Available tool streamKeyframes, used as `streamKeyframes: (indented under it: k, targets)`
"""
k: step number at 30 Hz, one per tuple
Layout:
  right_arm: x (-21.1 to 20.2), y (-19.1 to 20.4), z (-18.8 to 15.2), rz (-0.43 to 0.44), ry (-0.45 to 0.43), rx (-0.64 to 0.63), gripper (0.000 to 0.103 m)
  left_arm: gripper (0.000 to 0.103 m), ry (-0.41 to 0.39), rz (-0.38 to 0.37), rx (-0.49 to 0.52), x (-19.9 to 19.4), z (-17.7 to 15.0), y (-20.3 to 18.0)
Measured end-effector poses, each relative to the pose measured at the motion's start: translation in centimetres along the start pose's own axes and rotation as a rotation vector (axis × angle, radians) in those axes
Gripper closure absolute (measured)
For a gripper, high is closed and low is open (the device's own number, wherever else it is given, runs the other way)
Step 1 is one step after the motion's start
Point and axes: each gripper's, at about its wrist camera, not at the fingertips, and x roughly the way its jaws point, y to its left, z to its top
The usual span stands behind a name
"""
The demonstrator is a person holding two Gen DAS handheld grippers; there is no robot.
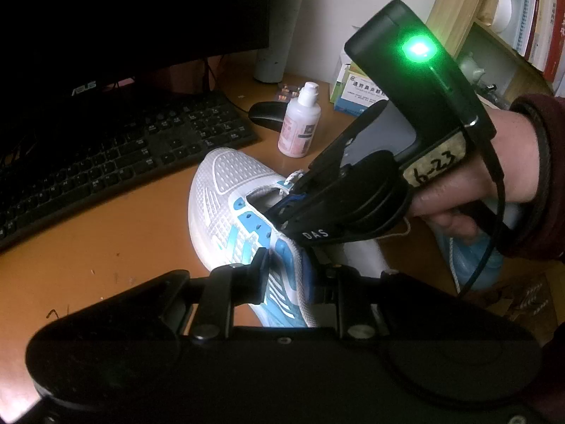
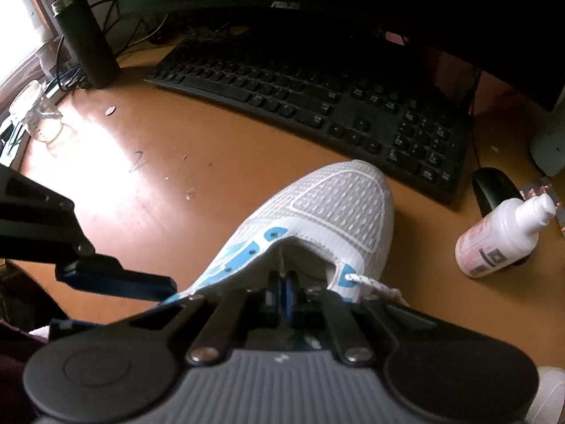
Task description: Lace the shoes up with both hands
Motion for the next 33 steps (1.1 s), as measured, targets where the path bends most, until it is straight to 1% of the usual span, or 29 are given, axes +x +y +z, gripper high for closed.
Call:
streamKeyframes:
  k: [10,15,22,26,28,33]
  targets:
    - [0.2,-0.1,0.0,0.006,-0.001,-0.033,0.1,0.084,0.008,0.0,-0.002,0.1,0.1,-0.1]
    - [0.0,0.1,-0.2,0.008,-0.019,-0.059,0.1,0.084,0.01,0.0,-0.002,0.1,0.1,-0.2]
    - [-0.4,0.0,-0.3,0.036,-0.079,-0.074,0.1,0.084,0.013,0.003,-0.005,0.4,0.1,-0.2]
    - [-0.3,0.0,-0.1,0.026,-0.096,-0.077,0.1,0.084,0.014,-0.001,-0.007,0.3,0.1,-0.2]
    - [-0.4,0.1,0.0,0.023,-0.121,-0.072,0.1,0.084,0.014,0.001,0.0,-0.1,0.3,-0.2]
    - [-0.3,0.0,-0.1,0.03,-0.134,-0.067,0.1,0.084,-0.025,0.033,-0.057,-0.5,1.3,1.1]
